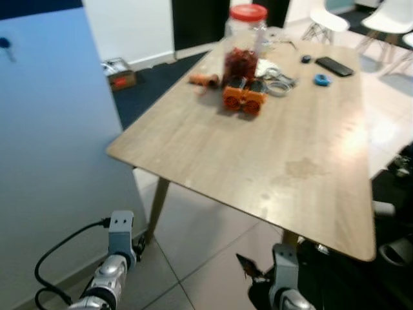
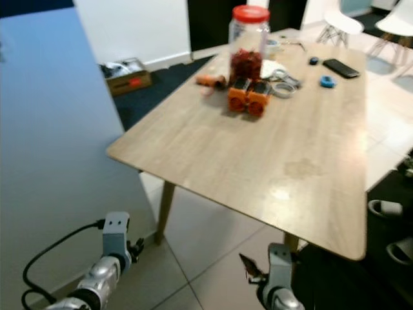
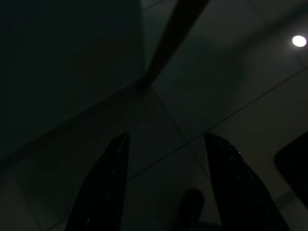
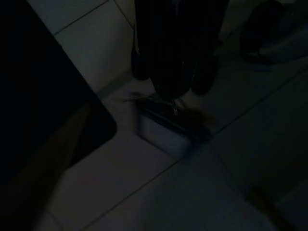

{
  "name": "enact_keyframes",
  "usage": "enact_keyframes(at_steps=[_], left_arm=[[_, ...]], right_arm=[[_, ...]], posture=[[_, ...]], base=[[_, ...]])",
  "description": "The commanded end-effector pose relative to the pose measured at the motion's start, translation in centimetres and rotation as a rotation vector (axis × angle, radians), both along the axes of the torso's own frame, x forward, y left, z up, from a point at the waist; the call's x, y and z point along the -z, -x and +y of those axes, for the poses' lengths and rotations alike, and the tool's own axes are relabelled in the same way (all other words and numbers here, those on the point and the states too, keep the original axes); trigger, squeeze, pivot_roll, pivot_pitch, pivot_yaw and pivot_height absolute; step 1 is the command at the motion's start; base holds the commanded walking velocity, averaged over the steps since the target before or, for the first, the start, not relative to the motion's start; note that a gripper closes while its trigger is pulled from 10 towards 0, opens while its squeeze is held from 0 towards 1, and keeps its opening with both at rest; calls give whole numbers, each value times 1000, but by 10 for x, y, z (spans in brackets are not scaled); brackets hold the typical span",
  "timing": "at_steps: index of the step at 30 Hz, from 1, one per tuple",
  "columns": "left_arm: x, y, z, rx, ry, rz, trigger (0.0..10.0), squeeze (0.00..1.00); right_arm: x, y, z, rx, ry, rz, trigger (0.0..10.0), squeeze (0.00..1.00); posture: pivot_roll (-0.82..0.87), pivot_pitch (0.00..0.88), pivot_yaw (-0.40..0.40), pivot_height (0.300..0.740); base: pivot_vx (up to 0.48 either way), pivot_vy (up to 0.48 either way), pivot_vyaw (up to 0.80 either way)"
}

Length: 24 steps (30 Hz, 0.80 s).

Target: Hang keys on a hook

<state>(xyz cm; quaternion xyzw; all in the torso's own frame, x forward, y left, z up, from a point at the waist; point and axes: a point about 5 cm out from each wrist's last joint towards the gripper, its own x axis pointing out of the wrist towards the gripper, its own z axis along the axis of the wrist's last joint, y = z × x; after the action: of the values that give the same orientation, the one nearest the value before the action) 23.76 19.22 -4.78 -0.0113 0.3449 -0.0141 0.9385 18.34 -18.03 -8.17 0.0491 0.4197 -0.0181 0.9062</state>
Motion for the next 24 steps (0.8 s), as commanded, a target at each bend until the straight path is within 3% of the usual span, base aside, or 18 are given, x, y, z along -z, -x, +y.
enact_keyframes(at_steps=[1, 6, 24], left_arm=[[2, 3, 5, 15, -33, 14, 10000, 0], [5, 5, 1, 33, -35, 50, 10000, 0], [-1, -4, -9, 97, -51, 3, 10000, 0]], right_arm=[[2, 4, -3, 11, 7, 15, 10000, 0], [2, 5, -4, 9, 20, 23, 10000, 0], [1, 4, -13, 49, 50, 12, 10000, 0]], posture=[[51, 29, -13, 740], [52, 27, -17, 740], [43, 26, -11, 740]], base=[[0, 0, 788], [0, 0, 788], [0, 0, 780]])
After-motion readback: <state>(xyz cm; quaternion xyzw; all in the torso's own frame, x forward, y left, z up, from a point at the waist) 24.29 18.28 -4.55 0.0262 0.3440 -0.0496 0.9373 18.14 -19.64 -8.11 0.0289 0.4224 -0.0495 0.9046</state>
